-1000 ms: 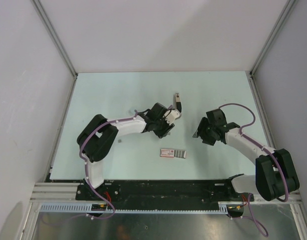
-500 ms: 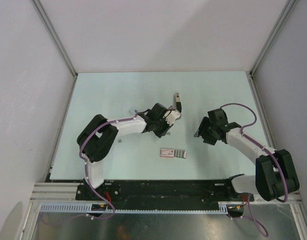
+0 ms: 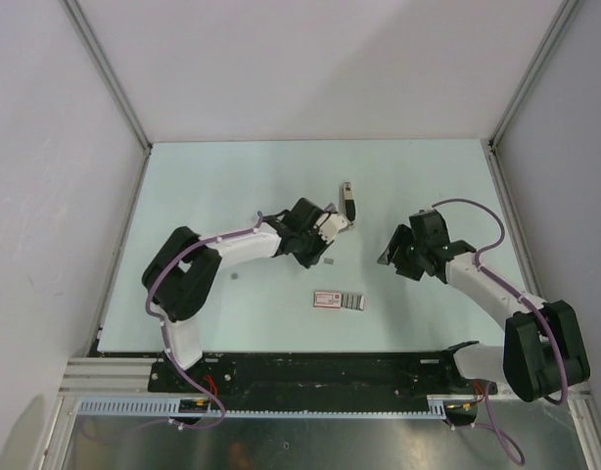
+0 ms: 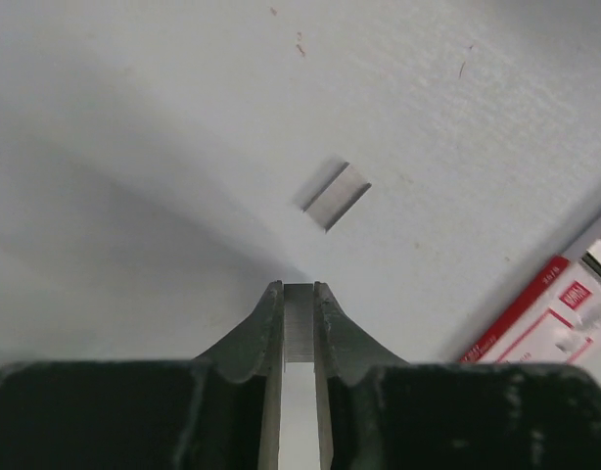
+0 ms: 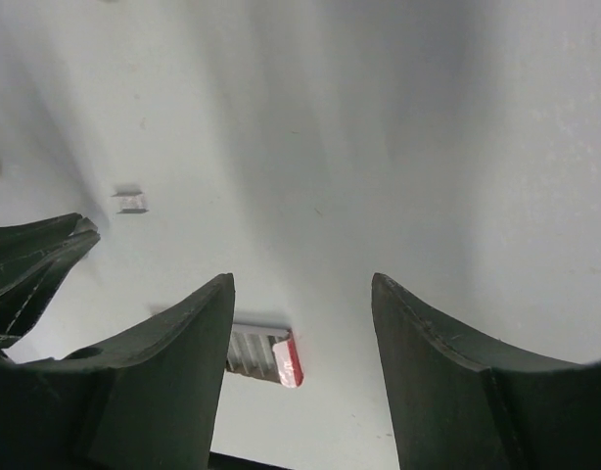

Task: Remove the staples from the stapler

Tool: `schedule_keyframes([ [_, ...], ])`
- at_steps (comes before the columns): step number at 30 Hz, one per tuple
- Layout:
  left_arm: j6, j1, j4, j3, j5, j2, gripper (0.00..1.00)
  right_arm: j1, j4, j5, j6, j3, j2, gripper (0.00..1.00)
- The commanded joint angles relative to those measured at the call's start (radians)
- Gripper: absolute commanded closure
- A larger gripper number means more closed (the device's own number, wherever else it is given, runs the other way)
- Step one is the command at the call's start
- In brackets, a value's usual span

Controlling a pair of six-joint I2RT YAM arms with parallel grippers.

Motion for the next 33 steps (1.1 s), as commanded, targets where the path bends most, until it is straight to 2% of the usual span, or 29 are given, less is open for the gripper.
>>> schedule_keyframes([
  [1, -0.029, 0.036, -0.066, 0.105, 0.069, -0.169, 0.89, 0.020, 0.122, -0.058, -0.044, 0.016, -0.061, 0.36],
  [4, -0.071, 0.071, -0.081, 0.153, 0.171, -0.247, 0.88, 0.026, 0.215, -0.137, -0.063, 0.016, -0.091, 0.36],
  [7, -0.172, 0.132, -0.083, 0.204, 0.353, -0.306, 0.86, 0.044, 0.321, -0.227, -0.082, 0.019, -0.137, 0.35],
  [12, -0.423, 0.249, -0.069, 0.346, 0.692, -0.300, 0.85, 0.114, 0.470, -0.278, -0.150, 0.058, -0.238, 0.30],
  [16, -0.657, 0.298, 0.040, 0.391, 0.862, -0.279, 0.85, 0.140, 0.567, -0.324, -0.132, 0.104, -0.266, 0.29],
  [19, -0.841, 0.320, 0.193, 0.352, 0.923, -0.290, 0.85, 0.153, 0.658, -0.350, -0.078, 0.126, -0.262, 0.29],
  [23, -1.166, 0.341, 0.557, 0.220, 0.966, -0.319, 0.84, 0.166, 0.786, -0.372, -0.002, 0.154, -0.230, 0.29],
  [27, -1.248, 0.343, 0.664, 0.169, 0.961, -0.335, 0.83, 0.189, 0.860, -0.365, 0.041, 0.188, -0.190, 0.29],
  [33, -1.460, 0.343, 0.925, 0.069, 0.960, -0.338, 0.83, 0.205, 0.920, -0.371, 0.089, 0.210, -0.145, 0.30],
])
